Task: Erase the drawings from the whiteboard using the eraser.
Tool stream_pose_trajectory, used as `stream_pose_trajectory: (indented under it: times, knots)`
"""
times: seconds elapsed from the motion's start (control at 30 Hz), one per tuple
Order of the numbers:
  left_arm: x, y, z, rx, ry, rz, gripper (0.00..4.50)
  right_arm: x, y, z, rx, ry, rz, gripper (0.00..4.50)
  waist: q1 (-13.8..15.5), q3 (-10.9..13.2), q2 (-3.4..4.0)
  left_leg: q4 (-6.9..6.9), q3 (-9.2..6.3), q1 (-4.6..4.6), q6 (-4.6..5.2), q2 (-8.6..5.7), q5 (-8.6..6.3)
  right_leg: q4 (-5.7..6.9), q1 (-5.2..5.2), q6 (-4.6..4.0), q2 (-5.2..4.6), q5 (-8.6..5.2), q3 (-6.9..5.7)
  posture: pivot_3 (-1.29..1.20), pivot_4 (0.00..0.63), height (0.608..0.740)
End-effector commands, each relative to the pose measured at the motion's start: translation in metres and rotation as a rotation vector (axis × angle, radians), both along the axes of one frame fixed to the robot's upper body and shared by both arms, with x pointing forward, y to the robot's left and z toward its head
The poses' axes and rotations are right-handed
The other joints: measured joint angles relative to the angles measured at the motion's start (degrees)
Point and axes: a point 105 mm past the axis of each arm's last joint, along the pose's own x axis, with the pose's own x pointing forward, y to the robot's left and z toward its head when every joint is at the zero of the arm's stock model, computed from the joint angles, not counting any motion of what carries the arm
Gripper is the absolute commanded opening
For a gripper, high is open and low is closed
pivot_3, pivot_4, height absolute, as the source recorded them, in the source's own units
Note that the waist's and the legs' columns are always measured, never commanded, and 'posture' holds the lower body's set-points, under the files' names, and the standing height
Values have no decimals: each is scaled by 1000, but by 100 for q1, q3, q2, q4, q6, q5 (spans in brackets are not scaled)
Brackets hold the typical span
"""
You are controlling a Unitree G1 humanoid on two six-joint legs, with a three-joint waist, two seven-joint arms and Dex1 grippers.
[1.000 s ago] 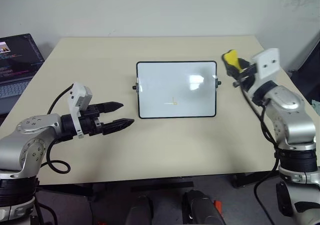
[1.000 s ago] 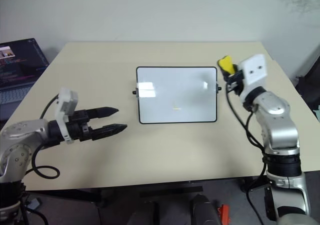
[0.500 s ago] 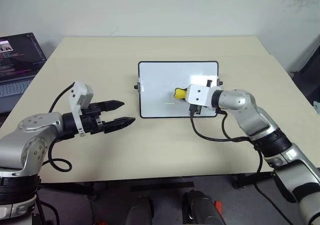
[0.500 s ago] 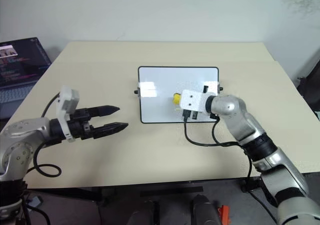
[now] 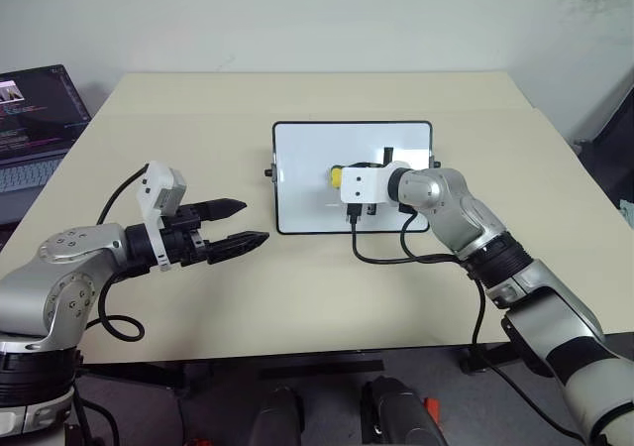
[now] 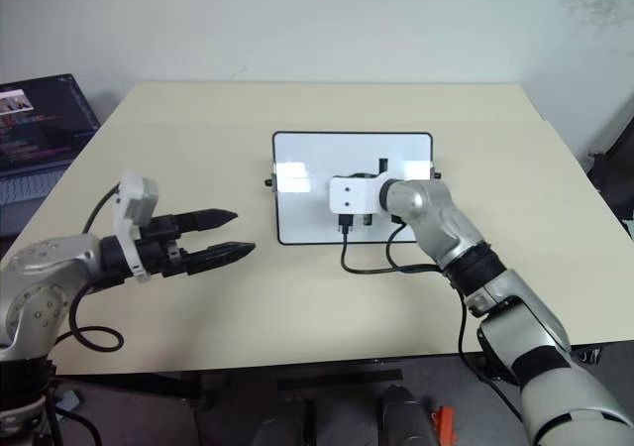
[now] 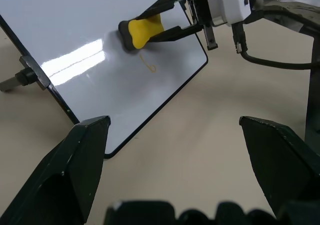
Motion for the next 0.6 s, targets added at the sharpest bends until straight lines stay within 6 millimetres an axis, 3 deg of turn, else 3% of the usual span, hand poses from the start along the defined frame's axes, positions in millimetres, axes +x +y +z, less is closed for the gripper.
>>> stream_pose_trajectory:
  times: [0.03,0.37,0.6]
  knots:
    - [-2,-3,10,-6,-47,-12,4500,3,4,7,-14,-32,15,961,-1,0,0,0,0,0,0,0,0,0,0,0,0,0,0,0,150,740]
    - [-2,-3,10,-9,-50,-11,4500,14,-12,-7,-82,-21,-66,961,-11,-4,-6,16,-1,12,0,0,2,11,11,-17,1,-5,1,0,150,740]
    - [-2,-4,10,-11,-48,-13,4500,9,-15,-24,-106,29,-62,961,1,-7,-10,20,-1,13,3,-2,13,9,14,-17,0,-4,4,0,150,740]
